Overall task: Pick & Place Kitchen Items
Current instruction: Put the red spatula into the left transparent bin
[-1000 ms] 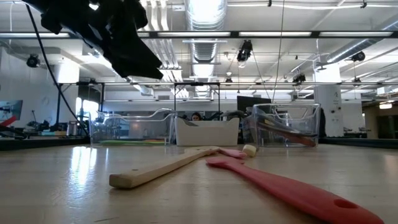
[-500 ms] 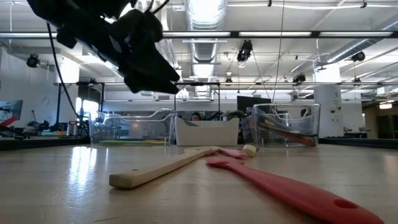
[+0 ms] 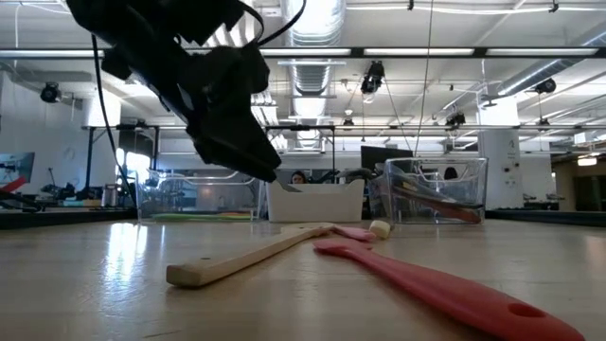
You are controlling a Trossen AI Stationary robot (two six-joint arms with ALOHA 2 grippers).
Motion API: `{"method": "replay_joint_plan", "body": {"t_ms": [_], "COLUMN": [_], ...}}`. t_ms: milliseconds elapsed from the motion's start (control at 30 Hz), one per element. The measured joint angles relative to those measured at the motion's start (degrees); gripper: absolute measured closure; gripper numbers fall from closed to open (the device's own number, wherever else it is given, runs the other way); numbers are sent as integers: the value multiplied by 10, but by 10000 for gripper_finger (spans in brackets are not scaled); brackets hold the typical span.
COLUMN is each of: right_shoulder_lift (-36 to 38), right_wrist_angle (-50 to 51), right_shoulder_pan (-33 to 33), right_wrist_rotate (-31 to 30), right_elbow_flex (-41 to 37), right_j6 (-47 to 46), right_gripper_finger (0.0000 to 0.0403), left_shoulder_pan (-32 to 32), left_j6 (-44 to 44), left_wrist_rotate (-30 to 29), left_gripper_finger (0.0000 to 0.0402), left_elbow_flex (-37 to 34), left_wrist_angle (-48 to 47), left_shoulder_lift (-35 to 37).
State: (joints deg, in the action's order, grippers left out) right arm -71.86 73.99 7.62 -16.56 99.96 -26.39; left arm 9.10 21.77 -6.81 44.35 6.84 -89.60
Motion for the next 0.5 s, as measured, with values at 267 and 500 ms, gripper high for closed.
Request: {"method": "replay_joint_plan", "body": {"t_ms": [267, 500], "right_shoulder_lift": [-22, -48], "right_wrist_angle": [-2, -4], "right_shoulder_pan": [0, 0], "right_wrist_rotate": [0, 0], "right_elbow_flex": [0, 0], "right_j6": [0, 0], "right_gripper_finger": [394, 394], "left_shoulder_pan": [57, 87], "left_j6": [27, 49], "left_wrist_rotate": [0, -55], "left_gripper_finger": [149, 149], "left_elbow_flex": [1, 0], "left_wrist_angle": [-7, -9], "left_shoulder_lift": [27, 24]}}
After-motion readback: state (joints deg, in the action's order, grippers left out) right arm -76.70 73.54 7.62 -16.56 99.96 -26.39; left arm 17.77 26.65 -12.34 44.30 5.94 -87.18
